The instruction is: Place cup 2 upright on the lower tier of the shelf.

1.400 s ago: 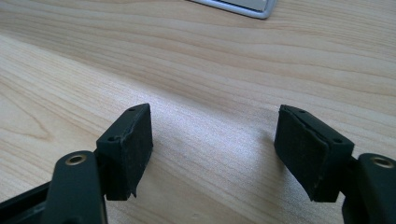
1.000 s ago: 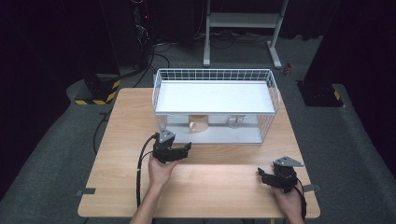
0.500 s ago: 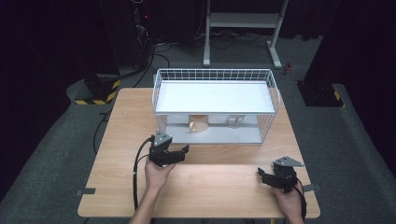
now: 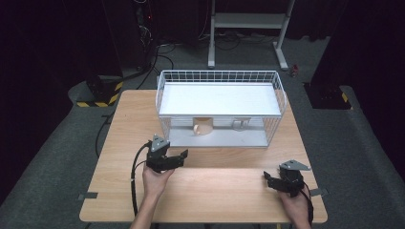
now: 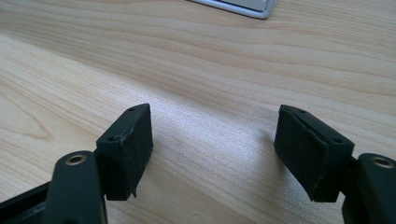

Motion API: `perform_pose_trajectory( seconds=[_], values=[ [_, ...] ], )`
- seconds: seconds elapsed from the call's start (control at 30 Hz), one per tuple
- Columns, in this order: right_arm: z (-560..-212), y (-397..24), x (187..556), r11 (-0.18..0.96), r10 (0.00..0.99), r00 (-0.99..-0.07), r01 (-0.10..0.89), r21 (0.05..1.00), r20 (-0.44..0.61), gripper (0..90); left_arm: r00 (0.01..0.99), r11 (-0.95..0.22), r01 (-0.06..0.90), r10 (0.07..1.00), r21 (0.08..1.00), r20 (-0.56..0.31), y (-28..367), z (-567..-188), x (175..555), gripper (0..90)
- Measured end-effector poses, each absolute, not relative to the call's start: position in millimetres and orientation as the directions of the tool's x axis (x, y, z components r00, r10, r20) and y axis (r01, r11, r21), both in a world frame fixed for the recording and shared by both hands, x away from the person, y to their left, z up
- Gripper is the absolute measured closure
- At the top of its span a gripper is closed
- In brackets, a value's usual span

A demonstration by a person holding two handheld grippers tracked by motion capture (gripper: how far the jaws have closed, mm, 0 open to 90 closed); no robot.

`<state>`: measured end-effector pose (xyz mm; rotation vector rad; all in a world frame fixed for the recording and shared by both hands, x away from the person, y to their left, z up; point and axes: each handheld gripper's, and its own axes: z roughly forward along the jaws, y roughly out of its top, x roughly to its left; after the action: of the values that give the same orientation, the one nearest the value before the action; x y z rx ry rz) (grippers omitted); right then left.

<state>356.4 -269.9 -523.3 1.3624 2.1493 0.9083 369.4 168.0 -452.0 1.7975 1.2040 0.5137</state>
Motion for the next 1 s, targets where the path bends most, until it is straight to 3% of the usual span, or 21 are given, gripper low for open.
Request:
perform_pose_trajectory(
  seconds=[1.0],
  values=[
    [-523, -270, 356, 0.301, 0.907, -0.421, 0.621, 0.724, -0.016, 28.2, 0.377, -0.094, 0.509, 0.918, 0.855, -0.124, 197, -450, 352, 16.8]
  ],
)
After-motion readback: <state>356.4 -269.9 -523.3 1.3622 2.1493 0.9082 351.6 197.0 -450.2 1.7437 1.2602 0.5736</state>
